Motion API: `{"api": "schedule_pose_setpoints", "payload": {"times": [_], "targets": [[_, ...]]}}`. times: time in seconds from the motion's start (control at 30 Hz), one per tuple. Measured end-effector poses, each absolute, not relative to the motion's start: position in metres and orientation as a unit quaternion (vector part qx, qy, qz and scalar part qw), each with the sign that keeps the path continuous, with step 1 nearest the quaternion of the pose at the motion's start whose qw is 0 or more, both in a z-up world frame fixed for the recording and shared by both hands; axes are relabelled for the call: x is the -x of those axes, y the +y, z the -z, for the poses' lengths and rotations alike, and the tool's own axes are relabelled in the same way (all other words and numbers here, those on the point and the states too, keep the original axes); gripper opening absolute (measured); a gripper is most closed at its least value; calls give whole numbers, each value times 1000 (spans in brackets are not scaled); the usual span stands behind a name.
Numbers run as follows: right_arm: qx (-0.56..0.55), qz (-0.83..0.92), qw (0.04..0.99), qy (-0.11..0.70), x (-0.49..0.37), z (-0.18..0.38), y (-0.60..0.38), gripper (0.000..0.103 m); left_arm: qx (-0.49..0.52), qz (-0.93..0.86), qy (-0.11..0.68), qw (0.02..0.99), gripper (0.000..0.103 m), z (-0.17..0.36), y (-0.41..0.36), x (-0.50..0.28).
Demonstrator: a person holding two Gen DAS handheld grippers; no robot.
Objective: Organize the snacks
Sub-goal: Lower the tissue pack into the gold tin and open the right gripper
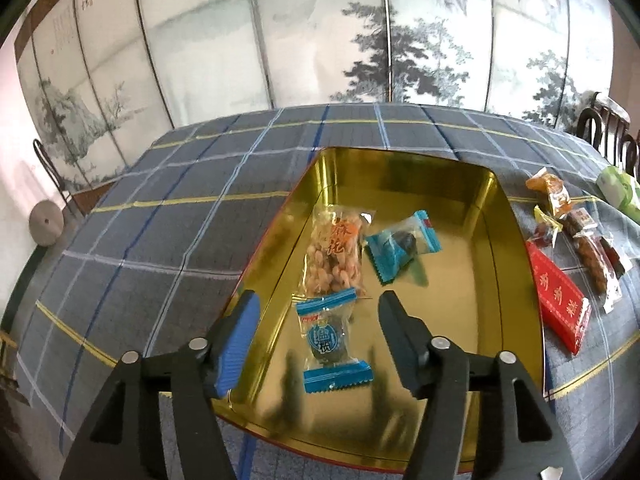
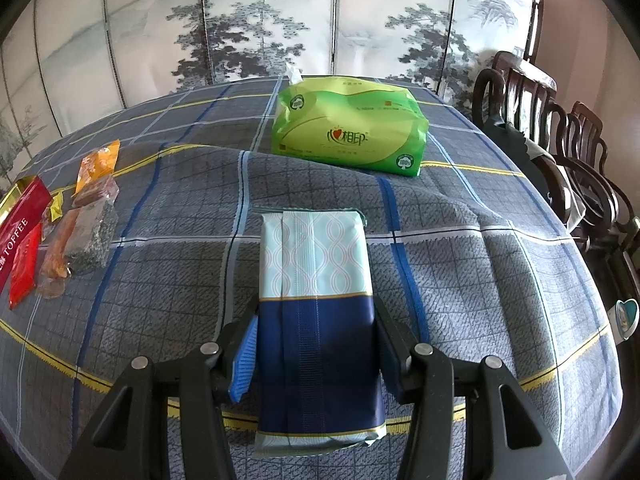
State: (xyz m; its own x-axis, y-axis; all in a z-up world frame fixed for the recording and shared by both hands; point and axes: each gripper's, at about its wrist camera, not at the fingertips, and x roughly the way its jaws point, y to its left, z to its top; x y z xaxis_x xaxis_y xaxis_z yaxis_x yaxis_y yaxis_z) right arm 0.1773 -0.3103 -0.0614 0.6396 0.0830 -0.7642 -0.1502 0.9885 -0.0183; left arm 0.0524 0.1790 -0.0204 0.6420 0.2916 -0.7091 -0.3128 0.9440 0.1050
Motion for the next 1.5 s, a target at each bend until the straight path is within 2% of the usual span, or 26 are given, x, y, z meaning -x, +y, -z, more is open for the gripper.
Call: {"api": "schedule_pose_setpoints", "payload": {"times": [0.07, 0.23, 0.5, 0.87, 1.0, 1.2, 1.5], "targets": [[40, -60, 905, 420, -178, 61, -310, 52, 14, -161, 387, 908, 65, 22, 179, -52], [30, -51, 904, 423, -178, 61, -305, 52, 20, -152, 367, 917, 66, 26, 180, -44], [-12, -50, 901, 430, -173, 59, -304, 51, 77, -154, 283, 944, 68, 13, 197, -17], [-101, -98, 901, 410, -153, 28, -293, 51, 164, -176, 287, 927, 68, 22, 232, -14], [-84, -141, 907, 387, -147, -2, -254, 51, 140, -181, 283, 931, 68, 20, 222, -13], [-61, -249, 895, 364, -145, -41, -161, 51, 130, -183, 282, 933, 76, 19, 220, -14], [-38, -368, 843, 391, -164, -33, -12, 51, 170, -190, 285, 924, 80, 23, 235, -11]]}}
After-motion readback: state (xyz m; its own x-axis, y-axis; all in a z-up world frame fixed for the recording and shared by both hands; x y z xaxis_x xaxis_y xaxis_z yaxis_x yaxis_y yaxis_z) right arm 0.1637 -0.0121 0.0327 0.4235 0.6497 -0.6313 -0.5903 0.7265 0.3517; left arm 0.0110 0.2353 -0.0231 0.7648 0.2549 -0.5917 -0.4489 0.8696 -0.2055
